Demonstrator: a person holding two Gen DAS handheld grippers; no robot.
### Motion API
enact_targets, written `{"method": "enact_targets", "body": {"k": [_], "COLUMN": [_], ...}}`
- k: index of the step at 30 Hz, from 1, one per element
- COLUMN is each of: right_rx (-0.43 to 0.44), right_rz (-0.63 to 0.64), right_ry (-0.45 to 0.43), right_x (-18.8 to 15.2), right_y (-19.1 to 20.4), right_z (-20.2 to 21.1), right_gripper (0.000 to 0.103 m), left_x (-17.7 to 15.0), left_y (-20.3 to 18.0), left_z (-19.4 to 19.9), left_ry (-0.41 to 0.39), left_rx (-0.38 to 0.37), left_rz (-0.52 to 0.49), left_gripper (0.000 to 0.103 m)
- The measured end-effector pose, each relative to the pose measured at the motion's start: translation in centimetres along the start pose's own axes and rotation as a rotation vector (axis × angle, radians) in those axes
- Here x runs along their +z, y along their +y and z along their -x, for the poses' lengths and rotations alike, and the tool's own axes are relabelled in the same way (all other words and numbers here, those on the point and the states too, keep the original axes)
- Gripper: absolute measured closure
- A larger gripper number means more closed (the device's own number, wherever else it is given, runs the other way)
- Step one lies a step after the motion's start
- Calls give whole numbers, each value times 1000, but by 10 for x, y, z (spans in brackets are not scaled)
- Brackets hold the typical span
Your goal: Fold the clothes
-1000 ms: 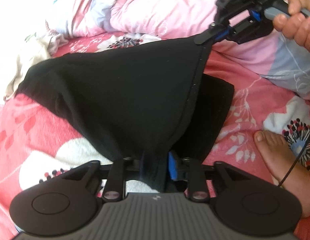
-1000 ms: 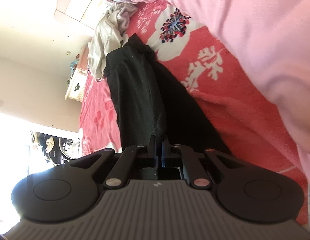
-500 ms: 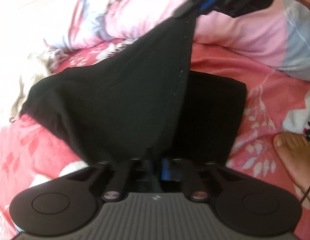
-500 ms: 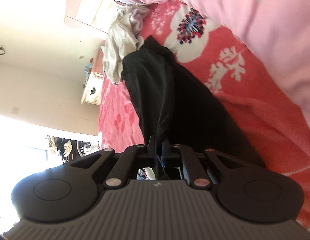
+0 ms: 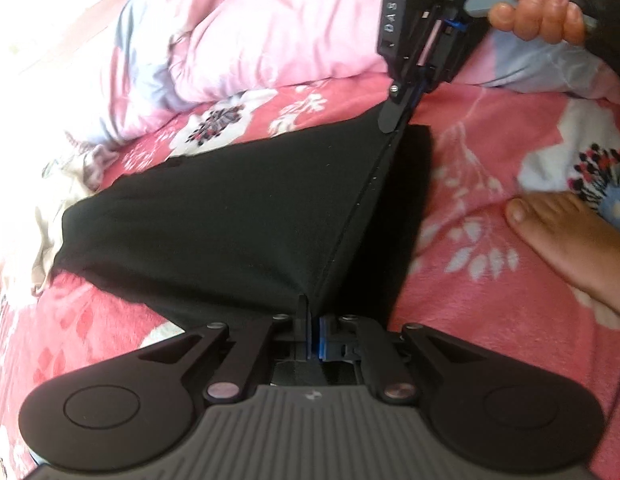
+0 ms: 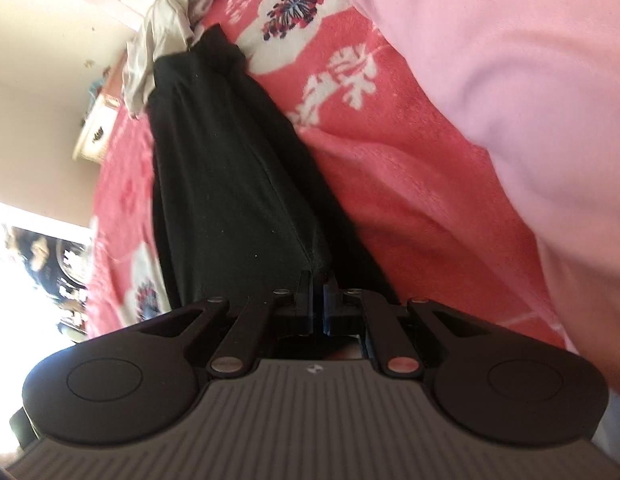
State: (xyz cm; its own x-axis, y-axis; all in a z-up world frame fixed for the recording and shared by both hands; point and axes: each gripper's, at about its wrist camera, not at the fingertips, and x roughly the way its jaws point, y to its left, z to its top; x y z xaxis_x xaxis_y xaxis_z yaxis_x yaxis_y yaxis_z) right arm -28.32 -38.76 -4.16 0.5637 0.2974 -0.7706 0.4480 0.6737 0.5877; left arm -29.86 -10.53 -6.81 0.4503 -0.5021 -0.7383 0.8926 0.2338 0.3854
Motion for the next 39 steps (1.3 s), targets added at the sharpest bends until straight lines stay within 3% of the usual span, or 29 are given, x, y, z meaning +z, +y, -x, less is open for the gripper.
{"method": "enact_targets", "body": {"k": [7,10,16,20,26,30,33,36,39], "right_rx": [-93,-134,-121,-114,-95,-106,-117,-125,-126], "right_rz": [143,163,153,148,162,174,161,189,207], "right_ry": [-39,-31,-29,-21,-26,-13,-4,-9,-32], "right_x": [-3,-8,-6,-7,-8,-11,-12,-13,-12], "right_y": [9,3,4,4,12,11,6,9,14], "right_z": [10,-1,-2,-4,-2,-9,-14,-13,-6], "right_gripper": [101,101,100,100,100,100,100,100,100], "left_x": [5,0,-10,-17,-18,-26,-31,-39,-56], "left_y": [-12,-19,-21,-17,-10,-14,-9,12,46], "left_z": [-5,-11,-3,3,18,16,21,27,31], "left_ry": [-4,19,66,77,62,106,103,122,150], "left_rx": [-35,-10,41,51,103,45,-17,-112,-200], "left_rz": [-40,-77,-77,-48,27,53,83,196,424], "left_gripper": [100,99,92,99,100,98,89,80,80]}}
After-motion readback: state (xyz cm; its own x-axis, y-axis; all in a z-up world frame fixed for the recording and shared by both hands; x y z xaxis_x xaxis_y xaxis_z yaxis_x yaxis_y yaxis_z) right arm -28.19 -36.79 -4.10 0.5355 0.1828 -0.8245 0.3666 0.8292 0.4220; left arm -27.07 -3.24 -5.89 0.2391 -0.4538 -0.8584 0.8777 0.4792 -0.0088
